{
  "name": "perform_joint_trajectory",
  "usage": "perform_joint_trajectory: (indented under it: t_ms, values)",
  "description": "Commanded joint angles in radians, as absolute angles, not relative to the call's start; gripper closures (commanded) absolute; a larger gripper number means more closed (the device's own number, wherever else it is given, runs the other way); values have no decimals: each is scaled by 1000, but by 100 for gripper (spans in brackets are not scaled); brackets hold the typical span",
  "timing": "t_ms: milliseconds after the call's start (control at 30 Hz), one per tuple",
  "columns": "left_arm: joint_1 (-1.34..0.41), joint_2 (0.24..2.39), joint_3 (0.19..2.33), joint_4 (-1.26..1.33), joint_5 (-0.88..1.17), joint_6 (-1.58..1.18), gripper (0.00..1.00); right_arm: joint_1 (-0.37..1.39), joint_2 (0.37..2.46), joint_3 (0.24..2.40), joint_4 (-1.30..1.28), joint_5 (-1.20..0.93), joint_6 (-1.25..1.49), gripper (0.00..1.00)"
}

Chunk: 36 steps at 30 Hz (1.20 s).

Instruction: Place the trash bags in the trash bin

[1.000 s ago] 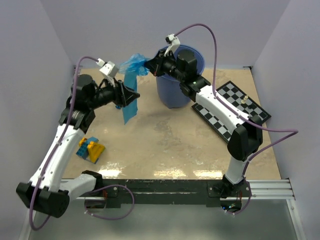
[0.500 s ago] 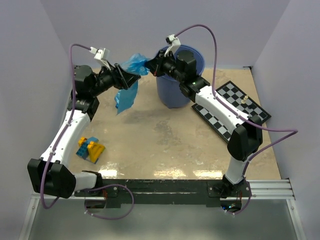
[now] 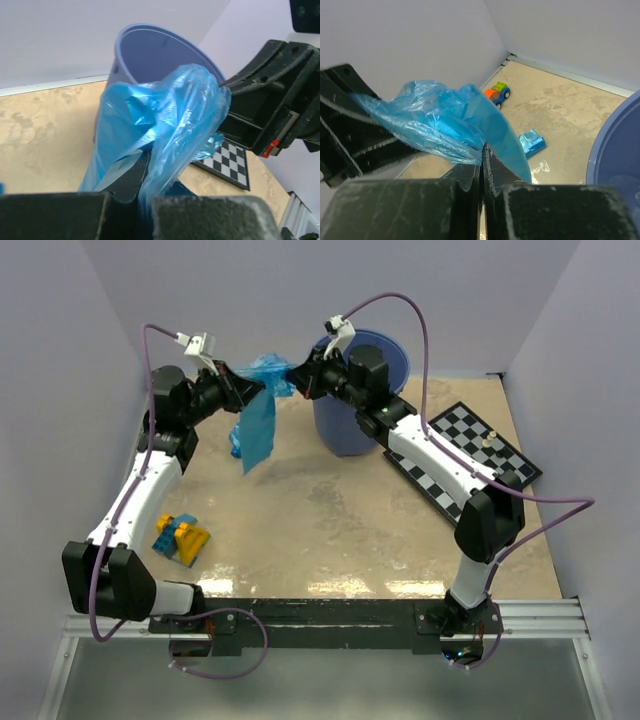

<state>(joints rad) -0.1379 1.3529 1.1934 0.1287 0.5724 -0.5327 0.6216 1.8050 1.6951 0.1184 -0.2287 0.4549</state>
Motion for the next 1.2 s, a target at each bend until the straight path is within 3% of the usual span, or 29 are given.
perform_joint_trajectory:
  t_ms: [0, 67, 133, 200, 433, 633, 833, 967, 1067, 1167]
  values:
    - [-62, 1302, 1244, 80, 578, -451, 100, 601, 1729, 1663, 114, -287, 399, 98]
    - [-23, 1295, 1250, 8, 626, -405, 100, 581, 1707, 1649, 103, -305, 368, 91]
    - [-2, 1286, 1261, -79, 678, -352, 100, 562, 1684, 1631, 97, -301, 339, 90]
    - [-2, 1272, 1270, -168, 719, -278, 100, 542, 1671, 1620, 95, -310, 308, 100]
    - [26, 1278, 1334, -446, 834, -59, 100, 514, 1622, 1585, 66, -376, 192, 100]
    - [35, 1399, 1578, -874, 845, 311, 100, 505, 1563, 1559, 8, -223, 130, 100]
    - [41, 1405, 1629, -985, 842, 391, 100, 492, 1520, 1487, -45, -147, 166, 100]
    - [40, 1420, 1603, -893, 874, 299, 100, 494, 1503, 1437, -6, -471, 95, 46]
    - [38, 1436, 1612, -844, 891, 250, 100, 520, 1491, 1450, -6, -534, 8, 32]
    - [40, 1447, 1638, -831, 908, 233, 100, 555, 1512, 1506, -46, -564, -136, 28]
